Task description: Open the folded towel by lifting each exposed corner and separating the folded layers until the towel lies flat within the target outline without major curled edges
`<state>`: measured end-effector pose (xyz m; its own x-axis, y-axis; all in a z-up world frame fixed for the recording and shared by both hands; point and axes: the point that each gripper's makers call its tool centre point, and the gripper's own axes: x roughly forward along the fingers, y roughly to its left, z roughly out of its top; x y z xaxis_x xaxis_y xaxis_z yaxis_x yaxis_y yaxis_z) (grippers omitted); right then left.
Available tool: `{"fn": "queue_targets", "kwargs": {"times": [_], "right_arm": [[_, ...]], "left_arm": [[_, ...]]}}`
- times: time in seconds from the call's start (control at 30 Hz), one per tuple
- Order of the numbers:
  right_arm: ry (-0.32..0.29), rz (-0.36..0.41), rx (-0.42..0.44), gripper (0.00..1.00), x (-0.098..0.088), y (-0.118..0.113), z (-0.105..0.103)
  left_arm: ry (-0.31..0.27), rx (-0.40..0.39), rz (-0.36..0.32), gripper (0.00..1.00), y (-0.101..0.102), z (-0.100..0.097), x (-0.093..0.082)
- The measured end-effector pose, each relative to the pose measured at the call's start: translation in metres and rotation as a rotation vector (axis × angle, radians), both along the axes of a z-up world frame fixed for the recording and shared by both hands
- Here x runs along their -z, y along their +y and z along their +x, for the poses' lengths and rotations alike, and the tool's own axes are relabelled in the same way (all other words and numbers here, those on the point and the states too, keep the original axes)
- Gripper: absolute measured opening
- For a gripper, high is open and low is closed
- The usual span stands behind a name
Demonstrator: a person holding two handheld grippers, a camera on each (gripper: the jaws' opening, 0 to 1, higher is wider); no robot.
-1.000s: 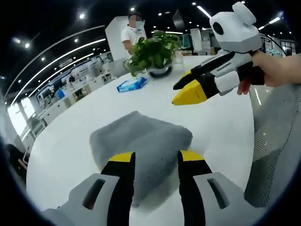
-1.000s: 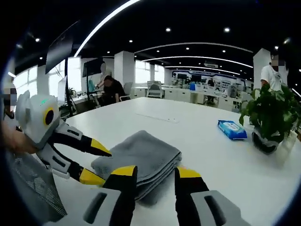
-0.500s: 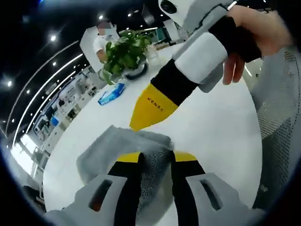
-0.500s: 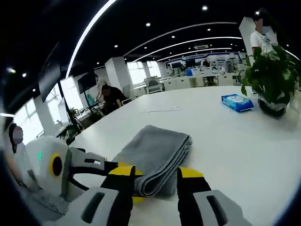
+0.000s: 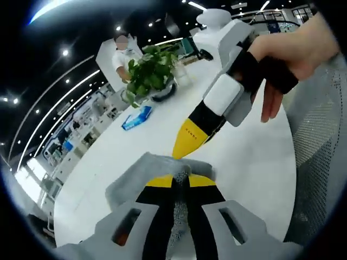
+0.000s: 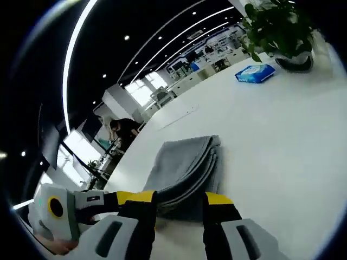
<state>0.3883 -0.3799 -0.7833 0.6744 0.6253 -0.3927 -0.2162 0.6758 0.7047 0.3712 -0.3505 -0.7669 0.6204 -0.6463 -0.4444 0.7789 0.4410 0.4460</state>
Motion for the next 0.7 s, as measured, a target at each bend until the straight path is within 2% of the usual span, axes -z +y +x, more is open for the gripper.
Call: {"fn": "queue_targets", "kwargs": {"times": [0.13,0.17,0.2,0.3,0.37,0.5,0.57,0.67,0.7], "right_arm": [[0.033,0.029,0.006,0.32,0.007,0.002,-0.001],[0.055,0.063,0.012,0.32,0.008,0.005,-0.003],[0.089,0.101,0.022,0.32,0.010,0.006,-0.004],[0.119,0.127,0.038,0.33,0.015,0.003,-0.005],[0.137,0.117,0.040,0.31,0.019,0.002,-0.006],[0.149,0.083,0.031,0.16,0.023,0.001,-0.009],[0.142,0.045,0.017,0.08,0.025,-0.002,-0.010],[0.126,0.017,0.007,0.06,0.026,-0.002,-0.010],[0.113,0.000,0.004,0.05,0.025,-0.003,-0.009]], "left_arm": [[-0.020,0.060,0.031,0.06,-0.007,-0.014,-0.003],[-0.030,0.077,0.043,0.06,-0.009,-0.018,-0.004],[-0.021,0.092,0.040,0.06,-0.012,-0.023,-0.004],[0.001,0.149,0.025,0.06,-0.021,-0.033,-0.003],[-0.021,0.218,0.064,0.06,-0.027,-0.043,0.001],[0.001,0.265,0.066,0.06,-0.033,-0.055,0.004],[0.026,0.267,0.048,0.07,-0.034,-0.056,0.004],[0.024,0.261,0.018,0.08,-0.033,-0.054,-0.002],[0.045,0.270,-0.021,0.08,-0.035,-0.057,-0.006]]}}
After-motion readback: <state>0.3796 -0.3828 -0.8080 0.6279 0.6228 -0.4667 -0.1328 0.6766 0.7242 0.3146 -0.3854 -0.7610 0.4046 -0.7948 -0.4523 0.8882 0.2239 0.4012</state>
